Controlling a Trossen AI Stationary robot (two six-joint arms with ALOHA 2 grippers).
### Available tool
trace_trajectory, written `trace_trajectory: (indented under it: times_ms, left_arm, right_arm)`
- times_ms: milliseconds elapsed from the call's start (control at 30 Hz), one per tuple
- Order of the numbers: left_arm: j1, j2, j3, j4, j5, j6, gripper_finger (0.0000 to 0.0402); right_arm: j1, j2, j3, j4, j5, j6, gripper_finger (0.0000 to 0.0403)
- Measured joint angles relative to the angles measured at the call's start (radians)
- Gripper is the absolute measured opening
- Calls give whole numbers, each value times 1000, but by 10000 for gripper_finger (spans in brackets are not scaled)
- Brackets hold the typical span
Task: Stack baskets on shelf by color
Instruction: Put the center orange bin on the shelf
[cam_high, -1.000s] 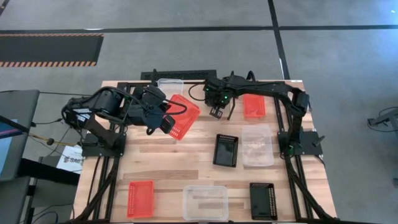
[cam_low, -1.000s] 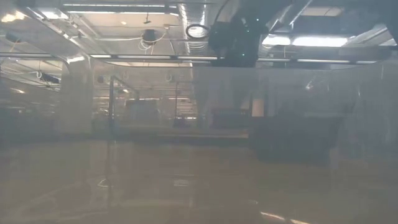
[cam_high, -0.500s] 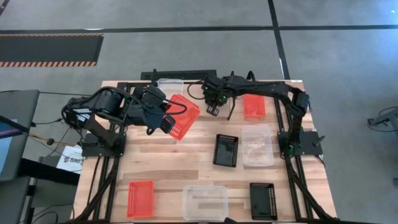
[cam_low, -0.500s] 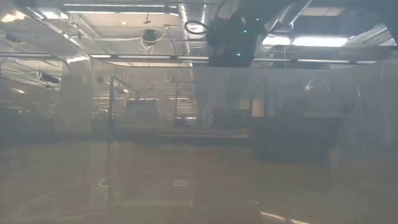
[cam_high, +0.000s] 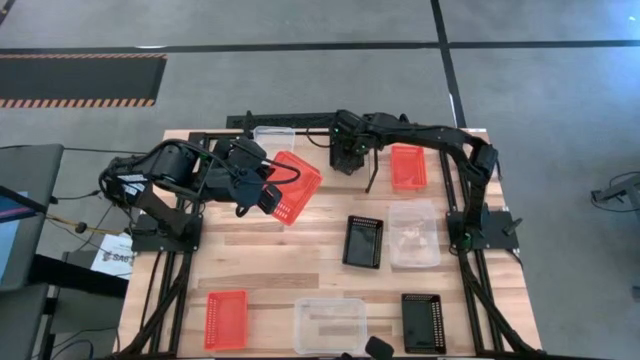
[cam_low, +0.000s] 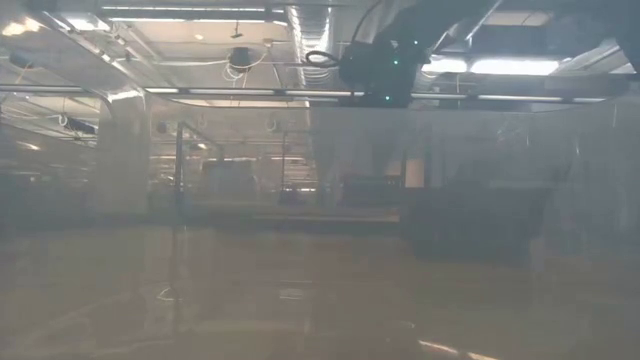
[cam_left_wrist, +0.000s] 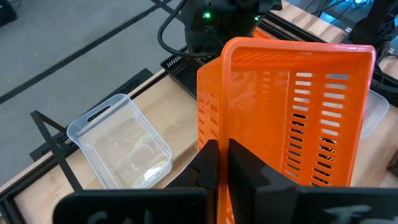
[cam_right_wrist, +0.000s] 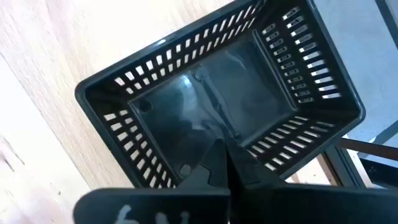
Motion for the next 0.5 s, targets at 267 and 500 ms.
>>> trace_trajectory:
  times_ms: [267, 500]
  left_arm:
    - [0, 0, 0, 0, 0, -13, 0]
    - [0, 0, 0, 0, 1, -14, 0]
  right_arm:
    - [0, -5, -58, 10, 6, 36, 0]
    - [34, -5, -84, 14, 20, 31, 0]
